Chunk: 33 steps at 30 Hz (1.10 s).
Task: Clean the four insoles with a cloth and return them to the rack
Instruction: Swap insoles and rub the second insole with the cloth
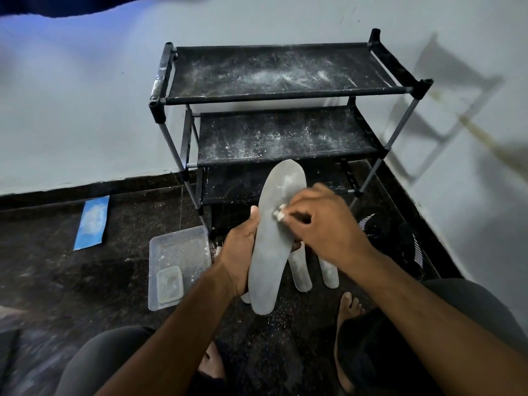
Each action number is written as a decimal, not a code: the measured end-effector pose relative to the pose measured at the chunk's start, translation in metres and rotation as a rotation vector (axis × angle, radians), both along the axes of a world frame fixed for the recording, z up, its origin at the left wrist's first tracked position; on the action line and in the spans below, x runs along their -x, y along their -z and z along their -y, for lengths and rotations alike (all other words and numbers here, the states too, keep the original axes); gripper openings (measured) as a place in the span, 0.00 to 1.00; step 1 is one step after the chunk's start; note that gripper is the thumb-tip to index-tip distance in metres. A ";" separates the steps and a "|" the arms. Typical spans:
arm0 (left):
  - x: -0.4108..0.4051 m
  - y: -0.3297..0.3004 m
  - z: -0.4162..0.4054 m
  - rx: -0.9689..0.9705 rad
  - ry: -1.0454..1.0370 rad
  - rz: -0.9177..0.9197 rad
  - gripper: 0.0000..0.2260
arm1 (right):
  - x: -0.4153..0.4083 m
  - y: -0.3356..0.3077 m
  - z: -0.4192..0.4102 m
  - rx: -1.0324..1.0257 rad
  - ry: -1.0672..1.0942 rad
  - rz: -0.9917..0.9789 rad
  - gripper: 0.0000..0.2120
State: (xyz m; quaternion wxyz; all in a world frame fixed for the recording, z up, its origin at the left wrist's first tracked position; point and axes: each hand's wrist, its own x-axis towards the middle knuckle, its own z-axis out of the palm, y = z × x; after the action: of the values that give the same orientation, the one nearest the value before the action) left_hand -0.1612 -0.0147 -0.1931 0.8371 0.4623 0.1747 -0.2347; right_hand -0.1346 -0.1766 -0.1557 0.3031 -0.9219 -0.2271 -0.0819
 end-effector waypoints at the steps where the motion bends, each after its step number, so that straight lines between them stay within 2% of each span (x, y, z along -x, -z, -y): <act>1: 0.001 -0.001 0.001 -0.007 -0.001 0.008 0.27 | -0.003 -0.001 0.004 0.055 0.065 0.056 0.07; 4: 0.001 0.002 0.000 -0.028 -0.003 0.014 0.28 | 0.000 0.003 0.002 0.194 0.031 0.024 0.08; 7: 0.001 0.003 0.000 -0.036 0.008 -0.005 0.28 | 0.009 0.004 -0.008 0.034 -0.124 -0.133 0.08; 9: 0.001 0.003 0.000 -0.049 0.020 -0.002 0.28 | 0.004 0.000 -0.002 -0.059 -0.052 -0.094 0.07; 13: 0.004 0.004 0.000 -0.042 0.060 0.018 0.32 | -0.012 0.001 0.013 0.008 0.204 0.096 0.07; 16: 0.001 0.007 -0.001 -0.051 0.048 0.019 0.28 | -0.003 0.009 0.001 0.083 0.092 0.010 0.08; 19: -0.002 0.008 0.000 -0.046 0.029 0.026 0.25 | 0.005 0.009 -0.008 -0.031 -0.032 -0.059 0.06; 21: -0.002 0.009 -0.001 -0.052 0.019 0.033 0.27 | -0.001 0.005 -0.002 -0.085 0.031 -0.027 0.07; 24: 0.001 0.008 -0.002 -0.032 0.041 0.024 0.31 | -0.011 0.003 0.011 -0.046 0.194 0.096 0.06; 27: -0.001 0.011 -0.002 -0.025 0.037 0.031 0.28 | -0.006 0.010 0.007 0.055 0.097 -0.006 0.06; 30: -0.002 0.012 -0.001 -0.068 0.029 0.042 0.27 | -0.001 0.009 0.002 -0.073 -0.051 -0.152 0.04; 33: -0.001 0.009 -0.002 -0.047 0.061 0.030 0.30 | -0.012 0.005 0.013 -0.100 0.123 -0.030 0.07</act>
State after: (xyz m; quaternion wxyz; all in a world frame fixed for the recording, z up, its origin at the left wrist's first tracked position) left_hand -0.1604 -0.0129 -0.2020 0.8210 0.4903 0.1536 -0.2490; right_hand -0.1225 -0.1897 -0.1602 0.3466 -0.9188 -0.1613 -0.0980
